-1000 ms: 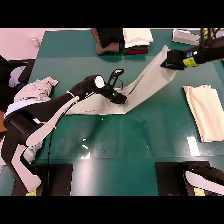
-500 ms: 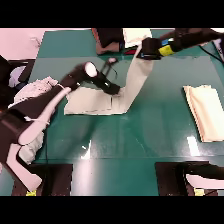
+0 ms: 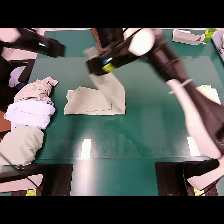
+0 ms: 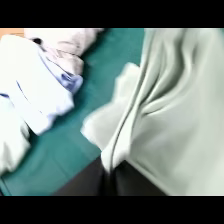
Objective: Fold the shirts.
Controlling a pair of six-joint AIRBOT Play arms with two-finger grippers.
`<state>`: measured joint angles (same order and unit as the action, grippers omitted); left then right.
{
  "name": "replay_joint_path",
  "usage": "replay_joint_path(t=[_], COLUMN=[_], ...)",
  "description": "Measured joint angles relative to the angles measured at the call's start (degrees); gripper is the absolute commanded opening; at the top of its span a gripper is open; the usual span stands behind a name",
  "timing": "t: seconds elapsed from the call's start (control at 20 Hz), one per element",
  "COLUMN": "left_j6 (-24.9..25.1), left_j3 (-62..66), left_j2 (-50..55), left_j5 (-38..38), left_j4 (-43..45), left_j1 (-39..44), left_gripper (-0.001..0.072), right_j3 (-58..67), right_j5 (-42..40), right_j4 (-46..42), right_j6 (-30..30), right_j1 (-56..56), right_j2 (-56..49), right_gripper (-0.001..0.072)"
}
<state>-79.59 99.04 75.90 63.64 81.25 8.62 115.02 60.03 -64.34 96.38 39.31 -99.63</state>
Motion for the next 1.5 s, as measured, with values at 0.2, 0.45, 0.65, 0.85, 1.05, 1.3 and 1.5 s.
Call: replay_joint_path(t=[0.2, 0.45, 0.65, 0.85, 1.05, 1.3, 1.5], left_j6=[0.04, 0.09, 0.00, -0.02, -0.04, 0.00, 0.04], left_j3=[0.04, 0.00, -0.63, -1.88, -3.61, -4.55, -4.68], left_j2=[-6.75, -9.35, -9.84, -9.68, -9.60, -9.60, -9.60], left_j5=[0.72, 4.39, 6.01, 5.57, 4.55, 4.17, 4.37], left_j4=[1.70, 2.36, 1.11, -0.11, -0.57, -0.70, -0.70], left_j1=[-4.04, -5.44, -4.57, -1.16, 1.81, 3.10, 3.30], left_gripper=[0.0027, 0.0027, 0.0026, 0.0027, 0.0027, 0.0027, 0.0027], right_j3=[2.71, -5.49, -17.57, -27.12, -32.44, -32.81, -29.46], right_j5=[-11.32, -14.12, -8.28, -1.03, 3.19, 4.02, 3.58], right_j4=[3.80, 4.11, -2.97, -7.82, -9.31, -2.64, 0.42], right_j6=[-2.45, -3.41, -2.21, 2.54, 9.35, 13.46, 14.36], right_j1=[4.68, 2.86, -3.28, -11.15, -16.37, -17.49, -15.15], right_j2=[-9.22, -4.72, 5.22, 10.99, 10.62, 4.24, -1.70], right_gripper=[0.0365, 0.0366, 0.0370, 0.0624, 0.0624, 0.0624, 0.0622])
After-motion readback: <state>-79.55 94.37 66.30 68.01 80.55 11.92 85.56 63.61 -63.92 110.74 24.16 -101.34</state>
